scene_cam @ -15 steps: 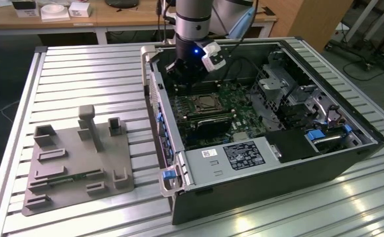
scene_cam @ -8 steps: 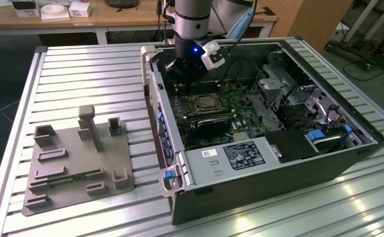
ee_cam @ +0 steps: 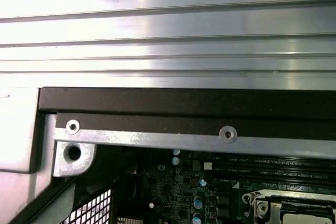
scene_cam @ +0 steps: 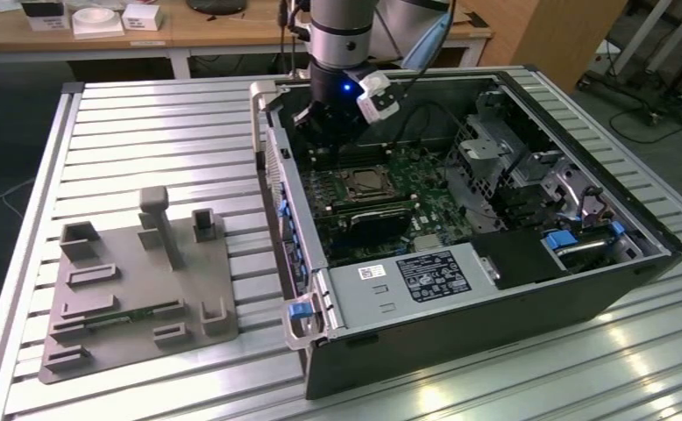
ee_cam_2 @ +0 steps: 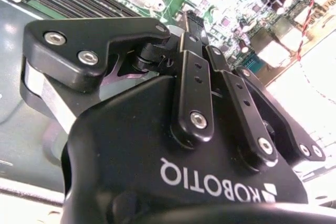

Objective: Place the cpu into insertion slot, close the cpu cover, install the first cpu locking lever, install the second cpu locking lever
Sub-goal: 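Install the first cpu locking lever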

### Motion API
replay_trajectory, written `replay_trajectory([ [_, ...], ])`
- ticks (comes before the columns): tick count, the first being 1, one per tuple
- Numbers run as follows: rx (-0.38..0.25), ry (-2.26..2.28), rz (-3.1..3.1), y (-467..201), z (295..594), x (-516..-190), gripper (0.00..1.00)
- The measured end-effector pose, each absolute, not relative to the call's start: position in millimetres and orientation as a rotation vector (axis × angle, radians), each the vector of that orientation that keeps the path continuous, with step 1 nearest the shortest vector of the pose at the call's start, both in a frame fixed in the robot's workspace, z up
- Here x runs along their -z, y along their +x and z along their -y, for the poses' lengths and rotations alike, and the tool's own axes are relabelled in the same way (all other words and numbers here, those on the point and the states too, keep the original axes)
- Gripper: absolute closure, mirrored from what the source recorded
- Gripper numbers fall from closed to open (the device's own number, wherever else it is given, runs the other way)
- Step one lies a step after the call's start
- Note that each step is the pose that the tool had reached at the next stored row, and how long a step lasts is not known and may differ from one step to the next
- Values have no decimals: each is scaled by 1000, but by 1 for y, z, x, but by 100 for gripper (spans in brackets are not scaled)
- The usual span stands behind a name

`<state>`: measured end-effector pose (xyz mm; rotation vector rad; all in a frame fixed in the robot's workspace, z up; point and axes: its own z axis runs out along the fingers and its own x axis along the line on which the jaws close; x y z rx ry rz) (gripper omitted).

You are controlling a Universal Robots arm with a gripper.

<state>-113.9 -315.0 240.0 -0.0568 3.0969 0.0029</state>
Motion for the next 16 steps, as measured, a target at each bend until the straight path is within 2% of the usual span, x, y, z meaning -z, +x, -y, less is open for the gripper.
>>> replay_trajectory([
  [16,-3,-62,-3093,-122,308,-247,90],
])
